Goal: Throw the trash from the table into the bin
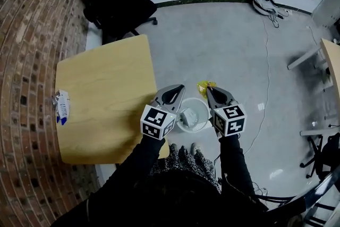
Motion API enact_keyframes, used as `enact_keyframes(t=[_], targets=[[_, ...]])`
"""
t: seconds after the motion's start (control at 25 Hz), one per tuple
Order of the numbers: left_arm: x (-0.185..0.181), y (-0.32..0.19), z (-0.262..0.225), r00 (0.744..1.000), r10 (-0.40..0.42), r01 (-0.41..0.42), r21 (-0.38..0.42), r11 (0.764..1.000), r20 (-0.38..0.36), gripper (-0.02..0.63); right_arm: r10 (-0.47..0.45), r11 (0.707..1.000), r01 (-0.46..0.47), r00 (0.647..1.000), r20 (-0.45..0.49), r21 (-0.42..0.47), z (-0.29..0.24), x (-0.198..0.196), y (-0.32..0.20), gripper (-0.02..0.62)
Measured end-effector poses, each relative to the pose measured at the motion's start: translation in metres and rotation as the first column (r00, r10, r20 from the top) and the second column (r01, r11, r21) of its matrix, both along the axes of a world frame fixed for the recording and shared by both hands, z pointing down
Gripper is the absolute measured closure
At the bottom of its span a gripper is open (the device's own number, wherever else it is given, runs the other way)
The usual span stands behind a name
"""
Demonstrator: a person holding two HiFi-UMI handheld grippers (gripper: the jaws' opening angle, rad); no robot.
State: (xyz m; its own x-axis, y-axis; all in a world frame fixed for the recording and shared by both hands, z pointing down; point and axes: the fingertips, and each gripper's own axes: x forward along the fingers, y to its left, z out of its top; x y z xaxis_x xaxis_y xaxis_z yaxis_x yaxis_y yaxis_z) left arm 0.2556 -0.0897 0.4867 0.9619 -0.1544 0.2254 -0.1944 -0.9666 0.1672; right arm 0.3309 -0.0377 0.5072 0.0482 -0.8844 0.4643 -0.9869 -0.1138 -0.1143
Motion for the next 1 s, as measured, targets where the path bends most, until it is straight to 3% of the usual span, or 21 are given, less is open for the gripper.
enact_keyframes(t=[0.28, 0.6, 0.84, 1.0], targets=[[0.027, 0.027, 0.016, 0.993, -0.117, 0.117, -0.013, 0.993, 0.029, 0.601, -0.105, 0.994, 0.105, 0.994, 0.018, -0.02, 0.019, 0.03, 0.024, 0.583], [0.048, 0.065, 0.032, 0.972, -0.227, 0.23, -0.043, 0.972, 0.06, 0.601, -0.244, 0.969, 0.245, 0.969, 0.033, -0.037, 0.031, 0.046, 0.039, 0.583], [0.061, 0.09, 0.058, 0.975, -0.206, 0.213, -0.078, 0.974, 0.084, 0.601, -0.257, 0.962, 0.262, 0.964, 0.065, -0.073, 0.065, 0.045, 0.043, 0.583], [0.058, 0.08, 0.093, 0.971, -0.21, 0.222, -0.112, 0.969, 0.11, 0.6, -0.247, 0.963, 0.255, 0.965, 0.092, -0.085, 0.09, 0.043, 0.04, 0.583]])
